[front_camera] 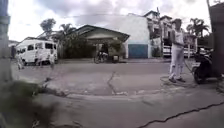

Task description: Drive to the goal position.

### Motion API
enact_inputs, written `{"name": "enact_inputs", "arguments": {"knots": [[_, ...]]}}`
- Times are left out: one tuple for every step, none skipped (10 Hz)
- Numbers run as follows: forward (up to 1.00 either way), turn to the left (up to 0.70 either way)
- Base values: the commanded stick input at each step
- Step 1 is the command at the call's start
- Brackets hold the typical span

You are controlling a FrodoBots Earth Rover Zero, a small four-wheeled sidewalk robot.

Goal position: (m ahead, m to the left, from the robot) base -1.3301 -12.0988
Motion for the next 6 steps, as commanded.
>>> {"name": "enact_inputs", "arguments": {"knots": [[-0.12,0.00],[-0.12,0.00],[-0.12,0.00],[-0.12,0.00],[-0.12,0.00],[-0.12,0.00]]}}
